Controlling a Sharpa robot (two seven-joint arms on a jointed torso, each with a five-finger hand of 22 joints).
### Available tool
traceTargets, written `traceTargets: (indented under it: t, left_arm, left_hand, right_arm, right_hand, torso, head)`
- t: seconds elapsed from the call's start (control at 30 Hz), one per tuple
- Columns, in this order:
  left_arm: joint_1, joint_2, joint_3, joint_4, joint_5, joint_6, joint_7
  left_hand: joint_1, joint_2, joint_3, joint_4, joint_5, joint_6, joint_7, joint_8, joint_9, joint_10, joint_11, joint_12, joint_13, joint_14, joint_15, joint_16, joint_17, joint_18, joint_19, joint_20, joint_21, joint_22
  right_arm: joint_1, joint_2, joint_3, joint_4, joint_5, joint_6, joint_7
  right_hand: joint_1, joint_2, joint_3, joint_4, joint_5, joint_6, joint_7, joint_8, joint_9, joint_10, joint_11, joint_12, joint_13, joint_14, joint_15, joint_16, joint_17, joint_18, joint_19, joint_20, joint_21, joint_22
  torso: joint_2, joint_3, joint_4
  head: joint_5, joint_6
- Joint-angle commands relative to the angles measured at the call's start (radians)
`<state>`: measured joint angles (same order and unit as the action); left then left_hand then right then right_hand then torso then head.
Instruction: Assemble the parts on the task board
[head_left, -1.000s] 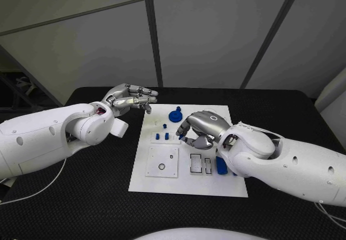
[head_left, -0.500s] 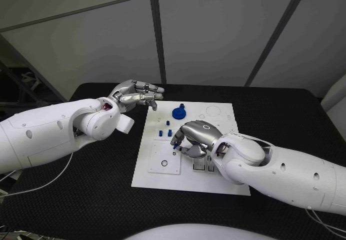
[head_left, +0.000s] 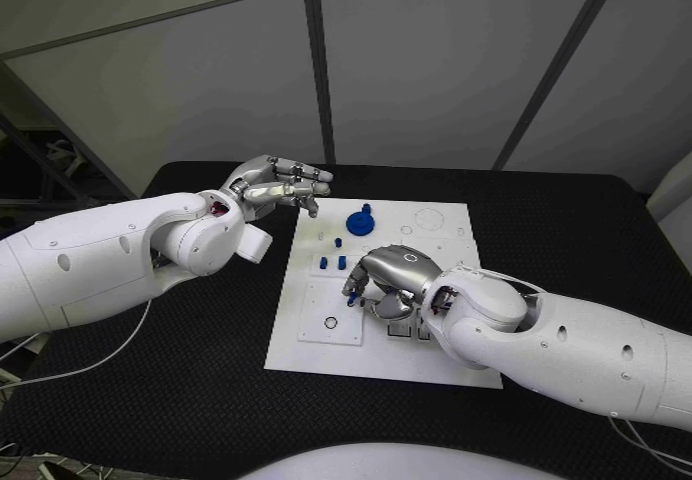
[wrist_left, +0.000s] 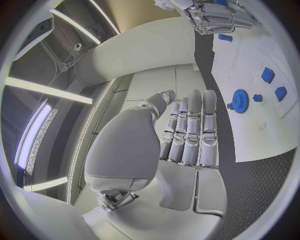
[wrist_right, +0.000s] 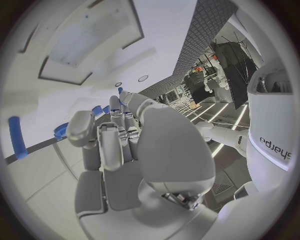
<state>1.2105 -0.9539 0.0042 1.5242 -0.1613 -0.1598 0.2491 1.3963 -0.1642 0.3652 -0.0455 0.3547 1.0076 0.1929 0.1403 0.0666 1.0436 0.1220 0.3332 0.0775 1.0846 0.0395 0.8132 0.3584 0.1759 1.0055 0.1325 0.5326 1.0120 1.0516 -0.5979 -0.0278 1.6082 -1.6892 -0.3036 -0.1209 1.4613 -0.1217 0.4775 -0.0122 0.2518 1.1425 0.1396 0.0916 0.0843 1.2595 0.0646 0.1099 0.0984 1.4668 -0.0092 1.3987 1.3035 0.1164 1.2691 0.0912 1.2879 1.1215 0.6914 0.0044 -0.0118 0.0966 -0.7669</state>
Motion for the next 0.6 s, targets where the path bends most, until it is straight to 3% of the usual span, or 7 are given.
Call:
traceTargets:
  t: [0.03, 0.6]
  left_arm:
    - [0.001, 0.001, 0.001, 0.002, 0.004, 0.011, 0.001]
    - [0.001, -0.002, 0.001, 0.005, 0.004, 0.013, -0.002]
  left_hand:
    - [0.001, 0.013, -0.007, -0.001, -0.004, -0.006, 0.000, -0.006, -0.001, -0.004, 0.000, 0.004, -0.001, -0.004, 0.002, -0.006, -0.001, 0.004, -0.006, 0.003, -0.006, -0.001]
    - [0.001, 0.013, -0.007, -0.001, -0.004, -0.006, 0.000, -0.006, -0.001, -0.004, 0.000, 0.004, -0.001, -0.004, 0.002, -0.006, -0.001, 0.004, -0.006, 0.003, -0.006, -0.001]
  right_arm:
    - [0.001, 0.002, 0.000, -0.002, -0.003, 0.024, 0.005]
    - [0.000, 0.011, -0.001, -0.007, -0.029, 0.054, -0.021]
  right_hand:
    - [-0.006, 0.002, 0.005, 0.000, 0.004, 0.004, 0.003, 0.006, 0.001, 0.002, 0.004, 0.002, 0.001, 0.059, -0.003, 0.005, 0.001, -0.016, 0.005, 0.002, 0.004, 0.000]
    - [-0.009, 0.003, 0.005, 0.000, 0.005, 0.003, 0.005, 0.004, 0.001, 0.001, 0.005, 0.001, 0.001, 0.059, -0.002, 0.006, 0.001, -0.016, 0.003, 0.003, 0.004, -0.001]
  torso:
    - [0.000, -0.0002, 0.0000]
    - [-0.001, -0.0001, -0.0003]
  head:
    - [0.001, -0.001]
    - [0.000, -0.002]
